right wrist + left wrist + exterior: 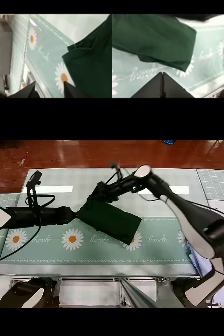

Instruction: Fold the shirts.

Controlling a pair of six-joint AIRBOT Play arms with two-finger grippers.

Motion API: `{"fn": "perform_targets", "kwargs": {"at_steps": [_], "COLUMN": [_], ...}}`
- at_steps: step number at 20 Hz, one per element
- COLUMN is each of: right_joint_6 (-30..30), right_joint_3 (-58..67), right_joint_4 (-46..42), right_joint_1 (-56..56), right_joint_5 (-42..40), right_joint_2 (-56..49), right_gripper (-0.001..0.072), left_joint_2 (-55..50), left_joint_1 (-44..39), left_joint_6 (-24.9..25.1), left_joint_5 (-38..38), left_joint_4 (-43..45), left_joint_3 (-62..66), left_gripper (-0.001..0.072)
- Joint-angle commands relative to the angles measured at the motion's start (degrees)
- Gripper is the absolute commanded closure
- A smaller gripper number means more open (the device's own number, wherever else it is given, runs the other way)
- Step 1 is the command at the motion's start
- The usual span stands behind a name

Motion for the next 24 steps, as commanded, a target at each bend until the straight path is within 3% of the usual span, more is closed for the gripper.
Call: {"fn": "perform_targets", "kwargs": {"at_steps": [1,3,5,7,10,14,17,19,22,24], "right_joint_6": [3.28,8.07,14.67,21.07,25.11,20.94,13.25,4.02,-9.29,-13.49], "right_joint_3": [-0.09,-2.95,-12.55,-28.65,-54.18,-70.86,-70.88,-70.88,-70.27,-67.43], "right_joint_4": [-14.45,-33.94,-50.73,-55.17,-44.52,-23.43,-13.62,-2.93,12.59,15.87], "right_joint_1": [-7.80,-12.70,-16.74,-20.06,-21.07,-16.41,-11.76,-10.69,-10.69,-10.19], "right_joint_5": [11.47,12.87,8.90,-0.33,-16.57,-31.67,-34.38,-34.51,-32.26,-28.55], "right_joint_2": [10.29,20.50,31.63,42.84,55.12,54.03,45.79,40.17,33.11,28.06], "right_gripper": [0.0301,0.0301,0.0301,0.0301,0.0301,0.0301,0.0301,0.0301,0.0301,0.0301], "left_joint_2": [-0.55,0.33,1.18,1.62,1.60,1.53,1.53,1.53,1.53,1.53], "left_joint_1": [1.57,4.50,6.32,6.45,4.02,0.46,-0.85,-1.01,-1.01,-1.01], "left_joint_6": [-0.13,0.04,0.02,0.00,-0.15,-1.70,-2.64,-2.64,-2.62,-2.62], "left_joint_5": [-2.38,-5.79,-7.19,-6.88,-5.57,-2.54,-0.85,-0.92,-0.87,-0.85], "left_joint_4": [3.56,8.17,11.69,12.24,12.09,11.80,11.82,11.82,11.82,11.82], "left_joint_3": [-0.17,-0.17,-0.22,-0.22,-0.24,-0.24,-0.24,-0.24,-0.24,-0.24], "left_gripper": [0.0680,0.0680,0.0680,0.0680,0.0680,0.0680,0.0680,0.0680,0.0680,0.0680]}}
